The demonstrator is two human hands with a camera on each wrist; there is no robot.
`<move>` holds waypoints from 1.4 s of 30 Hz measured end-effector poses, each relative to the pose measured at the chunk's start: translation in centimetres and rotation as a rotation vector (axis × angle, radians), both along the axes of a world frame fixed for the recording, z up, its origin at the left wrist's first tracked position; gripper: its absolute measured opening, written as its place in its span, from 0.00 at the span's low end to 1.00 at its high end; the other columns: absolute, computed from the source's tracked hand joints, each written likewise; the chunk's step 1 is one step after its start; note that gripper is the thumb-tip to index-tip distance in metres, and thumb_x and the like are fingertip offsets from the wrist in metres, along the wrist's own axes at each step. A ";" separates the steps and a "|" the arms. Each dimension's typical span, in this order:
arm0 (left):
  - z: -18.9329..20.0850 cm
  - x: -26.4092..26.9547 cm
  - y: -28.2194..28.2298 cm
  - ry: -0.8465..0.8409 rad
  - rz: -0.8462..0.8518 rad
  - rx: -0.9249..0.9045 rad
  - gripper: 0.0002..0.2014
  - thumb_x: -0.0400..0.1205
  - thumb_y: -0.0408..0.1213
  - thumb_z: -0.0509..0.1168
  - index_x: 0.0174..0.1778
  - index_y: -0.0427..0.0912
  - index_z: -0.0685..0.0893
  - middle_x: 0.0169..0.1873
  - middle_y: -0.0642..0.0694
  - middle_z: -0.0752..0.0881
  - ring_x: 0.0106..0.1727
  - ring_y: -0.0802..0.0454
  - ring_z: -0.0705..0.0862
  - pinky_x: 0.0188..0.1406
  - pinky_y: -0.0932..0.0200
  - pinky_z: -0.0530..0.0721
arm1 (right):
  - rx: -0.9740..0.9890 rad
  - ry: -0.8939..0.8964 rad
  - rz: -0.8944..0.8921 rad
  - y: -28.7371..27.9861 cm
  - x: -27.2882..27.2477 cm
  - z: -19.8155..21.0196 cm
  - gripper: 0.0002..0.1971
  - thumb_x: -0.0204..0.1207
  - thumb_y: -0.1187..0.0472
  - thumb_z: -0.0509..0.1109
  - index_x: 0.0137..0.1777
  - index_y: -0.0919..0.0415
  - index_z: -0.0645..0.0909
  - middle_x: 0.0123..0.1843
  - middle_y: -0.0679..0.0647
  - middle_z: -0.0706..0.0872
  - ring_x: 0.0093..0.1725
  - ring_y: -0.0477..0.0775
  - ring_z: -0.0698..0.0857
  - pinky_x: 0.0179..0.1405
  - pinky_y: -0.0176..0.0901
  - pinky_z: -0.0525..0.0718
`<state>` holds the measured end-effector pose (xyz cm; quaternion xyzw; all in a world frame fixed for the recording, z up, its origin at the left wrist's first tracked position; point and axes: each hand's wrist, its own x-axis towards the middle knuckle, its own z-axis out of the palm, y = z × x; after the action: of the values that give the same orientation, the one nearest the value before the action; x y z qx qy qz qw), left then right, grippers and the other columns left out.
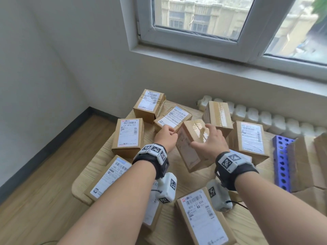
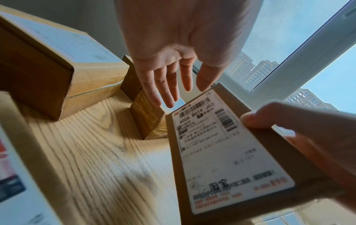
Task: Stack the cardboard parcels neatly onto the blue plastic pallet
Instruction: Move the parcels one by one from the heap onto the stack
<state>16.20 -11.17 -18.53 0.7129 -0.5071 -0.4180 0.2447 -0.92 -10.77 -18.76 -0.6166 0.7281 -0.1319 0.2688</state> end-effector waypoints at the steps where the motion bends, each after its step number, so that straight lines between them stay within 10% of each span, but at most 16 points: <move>1: 0.4 0.1 0.5 0.001 0.000 0.000 0.11 0.83 0.39 0.63 0.62 0.46 0.75 0.57 0.46 0.84 0.59 0.47 0.84 0.64 0.49 0.81 | -0.008 -0.016 -0.017 0.5 -0.1 0.5 0.47 0.63 0.40 0.76 0.81 0.48 0.59 0.69 0.57 0.73 0.64 0.57 0.77 0.61 0.56 0.84; 10: 3.3 -0.5 5.9 -0.020 -0.102 -0.041 0.21 0.85 0.41 0.63 0.74 0.44 0.71 0.64 0.46 0.82 0.63 0.48 0.80 0.59 0.57 0.75 | -0.075 -0.131 -0.110 7.2 -1.9 4.3 0.47 0.60 0.39 0.77 0.79 0.48 0.61 0.69 0.54 0.75 0.60 0.55 0.81 0.50 0.55 0.90; 21: 5.4 -5.6 11.9 0.092 -0.248 -0.036 0.25 0.84 0.55 0.58 0.72 0.42 0.73 0.64 0.42 0.82 0.61 0.43 0.83 0.65 0.44 0.81 | -0.118 -0.457 -0.322 17.5 -6.4 8.5 0.36 0.72 0.53 0.75 0.78 0.51 0.62 0.64 0.54 0.80 0.50 0.52 0.87 0.33 0.42 0.87; 42: 13.1 -20.2 20.5 0.547 -0.575 0.044 0.23 0.86 0.61 0.50 0.49 0.46 0.81 0.45 0.44 0.86 0.44 0.47 0.87 0.50 0.51 0.86 | -0.385 -0.796 -0.618 29.3 -18.3 14.2 0.34 0.55 0.38 0.73 0.60 0.54 0.79 0.54 0.59 0.89 0.53 0.62 0.89 0.56 0.64 0.88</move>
<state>-4.04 9.34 -5.48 0.4094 -0.5929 -0.6547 0.2286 -19.27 18.58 -4.53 -0.3139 0.6803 -0.5593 0.3548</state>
